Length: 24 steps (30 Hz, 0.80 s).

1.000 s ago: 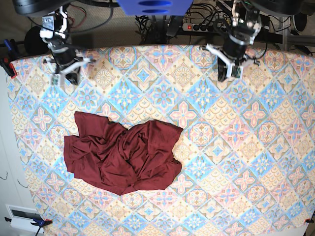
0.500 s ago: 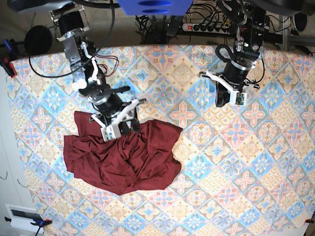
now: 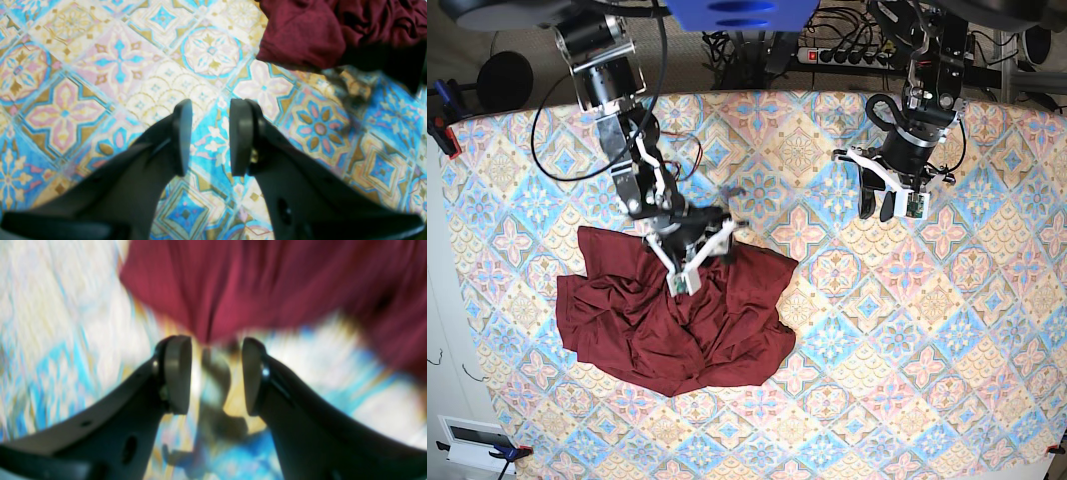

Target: Layout the t-shirt on the table in an organized manner, then fold the t-shirt properly

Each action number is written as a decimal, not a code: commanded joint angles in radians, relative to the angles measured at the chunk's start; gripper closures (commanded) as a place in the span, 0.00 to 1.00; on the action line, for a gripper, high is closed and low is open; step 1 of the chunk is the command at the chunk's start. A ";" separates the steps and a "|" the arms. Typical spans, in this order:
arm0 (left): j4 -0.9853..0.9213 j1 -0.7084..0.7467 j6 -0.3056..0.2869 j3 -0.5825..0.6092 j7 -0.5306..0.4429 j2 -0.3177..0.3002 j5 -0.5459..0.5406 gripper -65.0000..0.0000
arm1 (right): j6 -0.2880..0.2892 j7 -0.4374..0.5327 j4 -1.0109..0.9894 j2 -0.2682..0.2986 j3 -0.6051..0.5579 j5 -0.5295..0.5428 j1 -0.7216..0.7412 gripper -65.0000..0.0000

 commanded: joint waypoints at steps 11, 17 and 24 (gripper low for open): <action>0.016 -0.004 -0.001 0.000 -0.019 -0.005 -0.001 0.71 | 0.007 0.021 -0.165 -0.090 0.006 0.004 0.104 0.63; 0.016 -0.005 -0.001 0.002 -0.019 -0.005 -0.001 0.71 | 0.009 0.021 -0.167 -0.096 0.044 0.003 0.106 0.75; 0.011 -0.021 -0.001 0.005 -0.019 -0.003 -0.001 0.71 | 0.009 -0.013 -0.017 -0.090 0.204 0.007 0.018 0.99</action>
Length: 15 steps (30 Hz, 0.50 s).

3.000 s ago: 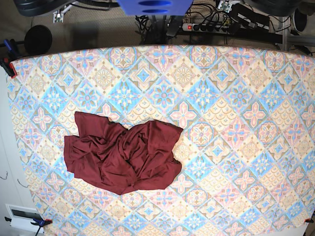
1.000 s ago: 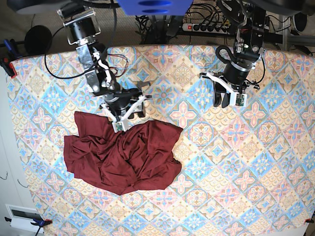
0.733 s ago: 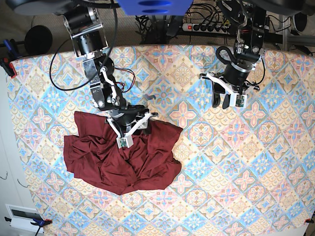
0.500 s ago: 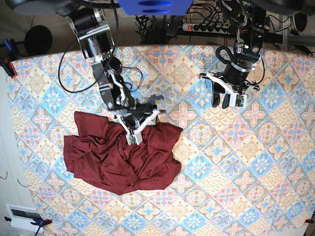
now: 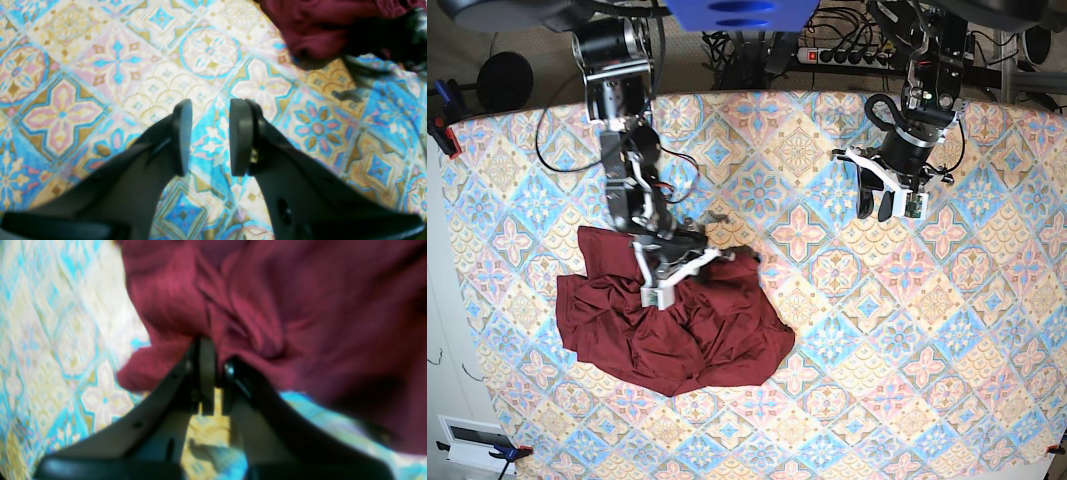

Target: Layout the t-shirt on the table in an organized manner, then fold the t-shirt properly

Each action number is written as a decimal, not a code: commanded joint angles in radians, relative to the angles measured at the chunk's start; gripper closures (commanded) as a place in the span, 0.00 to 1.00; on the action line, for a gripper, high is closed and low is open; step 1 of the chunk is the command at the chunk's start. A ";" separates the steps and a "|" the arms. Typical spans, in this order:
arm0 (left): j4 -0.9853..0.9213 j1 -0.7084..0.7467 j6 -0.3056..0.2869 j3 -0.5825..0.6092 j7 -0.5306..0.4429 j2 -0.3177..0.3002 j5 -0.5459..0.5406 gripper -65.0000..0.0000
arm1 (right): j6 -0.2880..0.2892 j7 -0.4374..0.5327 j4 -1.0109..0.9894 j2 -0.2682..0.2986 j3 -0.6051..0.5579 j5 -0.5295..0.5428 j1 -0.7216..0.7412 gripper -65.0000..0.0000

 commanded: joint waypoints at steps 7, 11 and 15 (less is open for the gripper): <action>-0.025 -0.036 -0.002 0.030 -0.023 -0.002 0.000 0.71 | 0.012 0.004 0.209 0.123 0.034 0.121 -0.187 0.99; -0.068 -0.068 -0.002 0.060 -0.023 -0.002 0.000 0.71 | 0.012 0.004 0.339 0.154 0.115 0.131 -0.293 0.99; -0.109 -0.104 -0.002 0.101 -0.023 0.001 -0.001 0.71 | 0.012 0.004 0.430 0.203 0.198 0.131 -0.379 0.99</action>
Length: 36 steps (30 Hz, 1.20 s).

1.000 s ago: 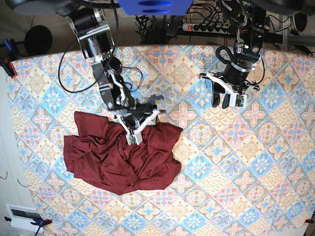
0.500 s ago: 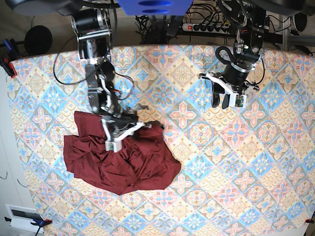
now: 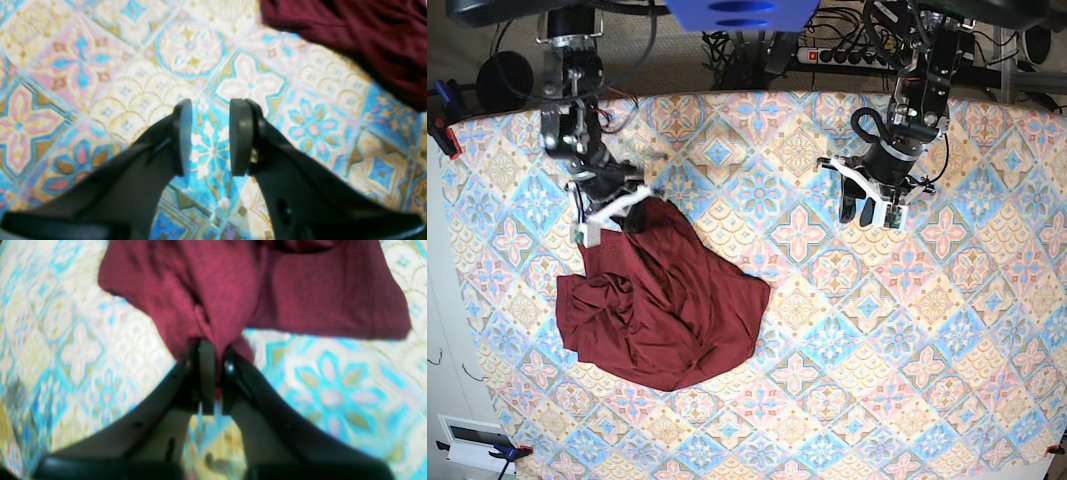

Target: Layout the t-shirt on the table in an organized manner, then fold the t-shirt properly

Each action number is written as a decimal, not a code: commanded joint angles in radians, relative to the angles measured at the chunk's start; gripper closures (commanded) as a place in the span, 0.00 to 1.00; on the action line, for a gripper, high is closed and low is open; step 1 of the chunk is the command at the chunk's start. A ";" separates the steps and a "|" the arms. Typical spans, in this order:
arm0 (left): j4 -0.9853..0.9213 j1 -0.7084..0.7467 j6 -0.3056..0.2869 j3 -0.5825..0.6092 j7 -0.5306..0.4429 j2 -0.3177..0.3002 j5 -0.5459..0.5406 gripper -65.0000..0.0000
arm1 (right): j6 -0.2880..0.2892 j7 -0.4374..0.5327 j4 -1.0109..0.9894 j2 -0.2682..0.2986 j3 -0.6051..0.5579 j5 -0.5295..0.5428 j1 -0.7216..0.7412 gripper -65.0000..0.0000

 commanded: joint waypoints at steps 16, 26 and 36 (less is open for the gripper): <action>-0.210 -0.249 -0.004 0.141 -0.024 0.075 0.000 0.70 | 0.001 0.013 0.091 0.021 0.286 0.002 -0.183 0.99; -0.514 -0.494 -0.007 0.320 -0.014 0.223 0.000 0.66 | 0.001 0.012 0.091 0.021 0.296 0.001 -0.183 0.99; -0.900 -0.738 -0.007 0.328 -0.002 0.433 -0.001 0.60 | 0.001 0.012 0.089 0.021 0.328 0.001 -0.183 0.99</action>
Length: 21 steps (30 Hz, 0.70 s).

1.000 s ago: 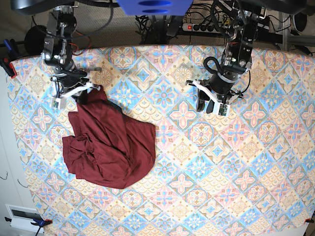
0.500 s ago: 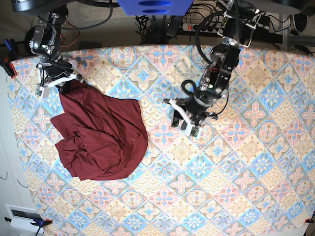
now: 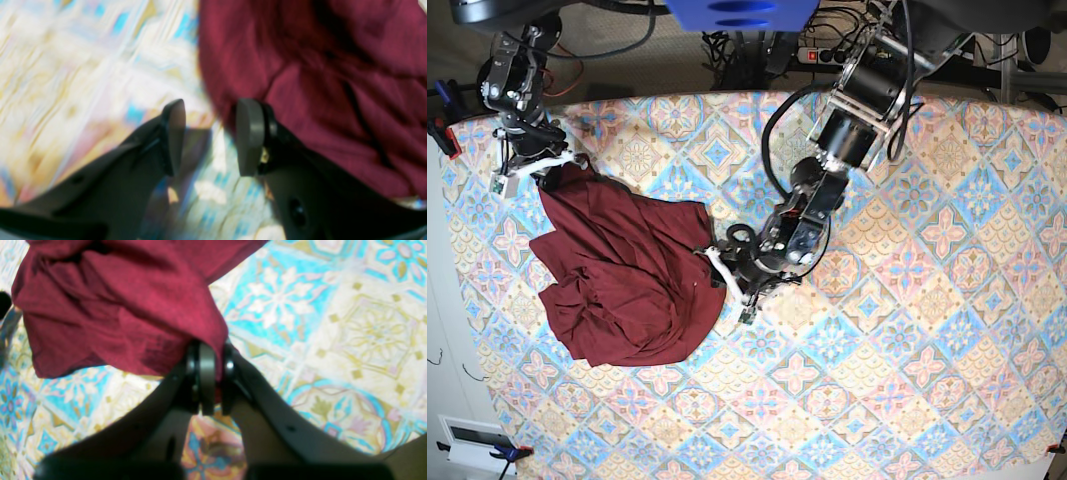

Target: Layout the t-shirt on the table in an organized manner, then fold the t-shirt properly

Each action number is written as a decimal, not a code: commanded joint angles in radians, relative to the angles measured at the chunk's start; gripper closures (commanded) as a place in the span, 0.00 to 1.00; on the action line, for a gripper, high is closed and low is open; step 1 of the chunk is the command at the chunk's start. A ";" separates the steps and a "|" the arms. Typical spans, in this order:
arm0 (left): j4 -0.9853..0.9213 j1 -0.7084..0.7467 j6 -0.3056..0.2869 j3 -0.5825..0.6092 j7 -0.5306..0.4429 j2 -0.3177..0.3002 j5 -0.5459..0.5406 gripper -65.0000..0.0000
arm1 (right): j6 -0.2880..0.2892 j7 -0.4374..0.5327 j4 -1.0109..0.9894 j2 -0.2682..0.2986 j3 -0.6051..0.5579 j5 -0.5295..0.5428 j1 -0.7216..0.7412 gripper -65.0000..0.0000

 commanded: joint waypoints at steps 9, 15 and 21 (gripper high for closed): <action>-0.197 -0.101 -0.019 0.000 -0.007 0.075 -0.006 0.89 | 0.002 0.022 0.016 0.010 0.007 0.004 0.008 0.99; 0.044 0.046 -0.052 -0.003 0.096 0.000 -0.006 1.00 | 0.002 0.022 -0.007 0.012 0.050 0.004 0.011 0.99; 0.406 0.278 -0.052 -0.006 0.151 -0.167 -0.006 1.00 | 0.002 0.022 -0.055 0.012 0.107 0.004 0.012 0.99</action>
